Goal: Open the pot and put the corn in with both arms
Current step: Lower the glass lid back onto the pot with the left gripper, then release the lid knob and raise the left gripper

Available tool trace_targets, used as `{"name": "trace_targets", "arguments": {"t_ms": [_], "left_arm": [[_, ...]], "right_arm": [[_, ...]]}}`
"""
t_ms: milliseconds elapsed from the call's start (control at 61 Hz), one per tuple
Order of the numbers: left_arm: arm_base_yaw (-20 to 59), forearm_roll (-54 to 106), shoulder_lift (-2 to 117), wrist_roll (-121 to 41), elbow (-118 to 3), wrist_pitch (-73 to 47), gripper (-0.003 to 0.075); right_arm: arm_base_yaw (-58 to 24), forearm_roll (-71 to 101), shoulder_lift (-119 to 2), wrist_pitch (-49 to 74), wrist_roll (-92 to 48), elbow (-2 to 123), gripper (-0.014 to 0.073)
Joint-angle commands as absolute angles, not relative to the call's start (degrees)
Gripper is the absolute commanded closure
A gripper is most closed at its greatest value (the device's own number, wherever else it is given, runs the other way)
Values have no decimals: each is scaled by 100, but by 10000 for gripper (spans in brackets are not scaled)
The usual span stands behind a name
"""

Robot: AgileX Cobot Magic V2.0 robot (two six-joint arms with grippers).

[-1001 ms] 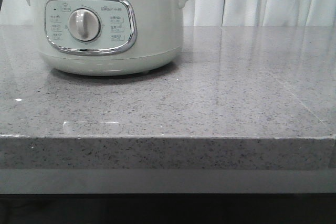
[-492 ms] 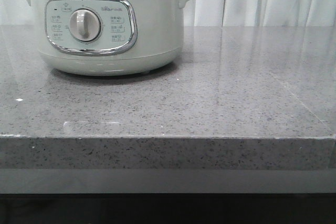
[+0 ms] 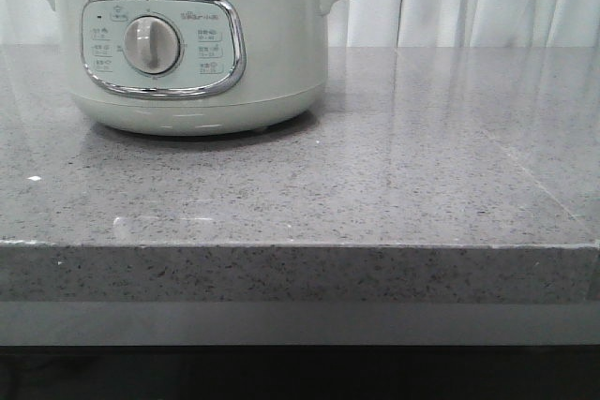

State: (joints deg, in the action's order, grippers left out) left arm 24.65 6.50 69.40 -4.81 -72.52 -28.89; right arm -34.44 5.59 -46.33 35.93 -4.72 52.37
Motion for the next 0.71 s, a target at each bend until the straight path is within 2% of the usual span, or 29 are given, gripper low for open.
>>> {"name": "trace_targets", "arguments": {"t_ms": [0, 410, 689], "left_arm": [[2457, 718, 6333, -506, -6972, -2500, 282], [2457, 718, 4327, -506, -5121, -2500, 282], [2457, 746, 3184, -506, -4385, -2500, 282]], "right_arm": [[-3416, 596, -4581, 3148, -494, 5381, 52], [-3416, 596, -4588, 3126, -494, 5381, 52], [-3416, 596, -4588, 3145, -494, 5381, 52]]}}
